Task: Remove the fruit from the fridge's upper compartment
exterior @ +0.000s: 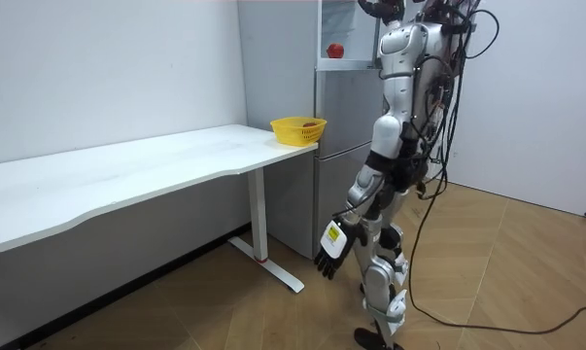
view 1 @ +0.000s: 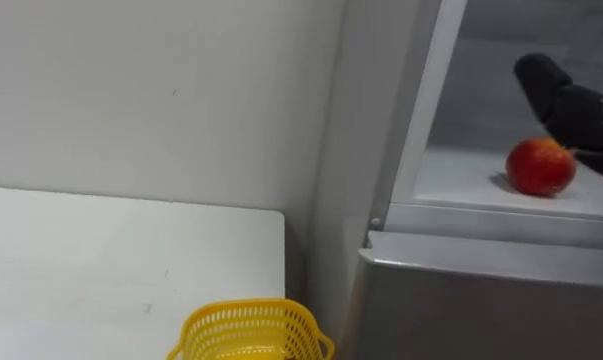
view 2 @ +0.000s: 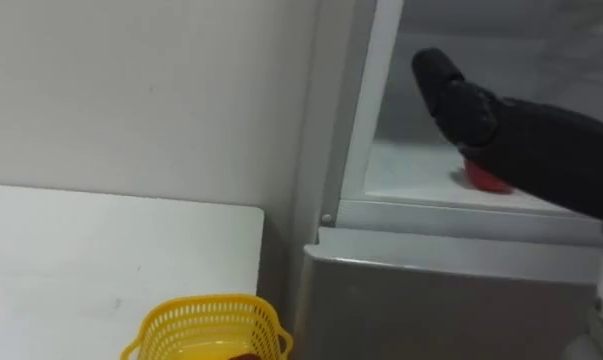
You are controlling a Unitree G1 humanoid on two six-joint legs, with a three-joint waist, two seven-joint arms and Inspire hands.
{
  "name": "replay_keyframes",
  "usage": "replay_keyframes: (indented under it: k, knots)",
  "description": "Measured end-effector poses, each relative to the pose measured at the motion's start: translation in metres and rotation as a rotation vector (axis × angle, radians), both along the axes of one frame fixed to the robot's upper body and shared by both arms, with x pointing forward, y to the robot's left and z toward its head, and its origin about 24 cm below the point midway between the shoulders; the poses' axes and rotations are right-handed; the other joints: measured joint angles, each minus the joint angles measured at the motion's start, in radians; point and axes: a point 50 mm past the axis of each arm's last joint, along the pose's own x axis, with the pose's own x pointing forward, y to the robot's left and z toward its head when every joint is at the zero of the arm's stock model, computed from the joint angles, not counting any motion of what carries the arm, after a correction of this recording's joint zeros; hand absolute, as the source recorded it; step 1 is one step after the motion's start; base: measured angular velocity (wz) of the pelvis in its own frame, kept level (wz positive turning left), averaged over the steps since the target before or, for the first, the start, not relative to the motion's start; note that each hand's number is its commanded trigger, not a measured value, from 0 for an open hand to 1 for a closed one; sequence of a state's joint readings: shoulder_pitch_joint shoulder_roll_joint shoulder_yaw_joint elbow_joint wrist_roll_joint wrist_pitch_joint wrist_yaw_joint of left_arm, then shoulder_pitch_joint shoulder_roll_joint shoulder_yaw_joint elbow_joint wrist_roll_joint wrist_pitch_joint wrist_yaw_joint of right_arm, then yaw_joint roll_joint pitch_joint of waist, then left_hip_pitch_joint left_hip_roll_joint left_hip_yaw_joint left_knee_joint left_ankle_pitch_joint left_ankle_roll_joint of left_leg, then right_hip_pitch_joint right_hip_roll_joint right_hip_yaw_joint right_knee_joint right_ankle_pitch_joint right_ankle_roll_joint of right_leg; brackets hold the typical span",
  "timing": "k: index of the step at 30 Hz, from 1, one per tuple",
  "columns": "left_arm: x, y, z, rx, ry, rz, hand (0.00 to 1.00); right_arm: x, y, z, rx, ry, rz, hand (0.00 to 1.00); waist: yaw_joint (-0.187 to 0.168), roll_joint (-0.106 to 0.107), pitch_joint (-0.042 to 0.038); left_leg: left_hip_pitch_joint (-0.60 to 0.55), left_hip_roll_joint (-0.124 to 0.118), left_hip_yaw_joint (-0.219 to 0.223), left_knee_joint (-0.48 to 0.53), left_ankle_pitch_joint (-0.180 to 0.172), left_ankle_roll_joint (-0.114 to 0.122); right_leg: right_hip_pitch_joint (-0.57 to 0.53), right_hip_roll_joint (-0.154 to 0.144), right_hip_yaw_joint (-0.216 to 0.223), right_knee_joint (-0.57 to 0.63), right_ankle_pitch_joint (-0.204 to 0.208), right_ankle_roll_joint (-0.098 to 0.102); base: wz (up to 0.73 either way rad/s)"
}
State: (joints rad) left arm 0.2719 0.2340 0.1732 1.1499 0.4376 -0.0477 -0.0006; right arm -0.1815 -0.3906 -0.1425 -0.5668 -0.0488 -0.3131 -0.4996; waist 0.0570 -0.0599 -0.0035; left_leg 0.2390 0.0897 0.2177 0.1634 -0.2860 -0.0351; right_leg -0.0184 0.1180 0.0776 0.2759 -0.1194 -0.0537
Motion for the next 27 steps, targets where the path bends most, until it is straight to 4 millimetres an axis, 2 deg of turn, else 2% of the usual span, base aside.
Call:
replay_keyframes:
  k: [2,7,11,15,22,27]
  knots:
    - [0.0,-0.001,-0.001,-0.006,-0.001,0.012,0.0,-0.001,-0.001,-0.002,0.009,0.006,-0.004,0.0,-0.005,0.001,0.0007,0.001,0.0,0.004,0.0,0.0,0.0,-0.003,0.005,0.011,0.001,0.003,-0.002,-0.23]
    - [0.004,-0.007,-0.003,-0.021,-0.01,0.011,0.0,-0.002,-0.006,-0.008,0.026,0.033,-0.023,0.0,-0.049,0.001,0.002,0.0,0.0,0.013,0.001,-0.001,-0.002,-0.015,0.011,0.024,0.004,0.003,-0.002,-0.08]
    - [0.007,-0.008,-0.003,-0.016,-0.019,0.0,0.0,-0.002,-0.007,-0.012,0.024,0.062,-0.011,0.0,-0.056,-0.002,0.0053,0.001,0.002,0.031,0.001,-0.002,-0.003,-0.026,0.019,0.043,0.02,0.007,-0.006,-0.21]
    - [0.016,-0.009,-0.003,-0.017,-0.038,-0.007,0.0,0.001,-0.012,-0.027,0.009,0.169,-0.013,0.0,-0.053,-0.004,0.01,0.011,0.003,0.044,-0.003,-0.005,-0.005,-0.026,0.027,0.058,0.017,0.007,-0.006,-0.12]
    - [0.015,-0.008,-0.003,0.008,-0.039,-0.014,0.0,0.024,-0.029,-0.053,0.056,0.364,-0.05,0.0,-0.038,-0.011,0.0102,0.015,-0.001,0.036,-0.002,-0.01,-0.003,-0.033,0.029,0.062,0.033,0.007,-0.006,-0.07]
    - [0.012,-0.009,-0.004,-0.015,-0.018,-0.015,0.0,0.039,-0.037,-0.064,0.084,0.467,-0.04,0.0,-0.025,-0.017,0.0102,0.015,-0.001,0.023,-0.001,-0.01,-0.002,-0.032,0.029,0.062,0.034,0.007,-0.007,0.0]
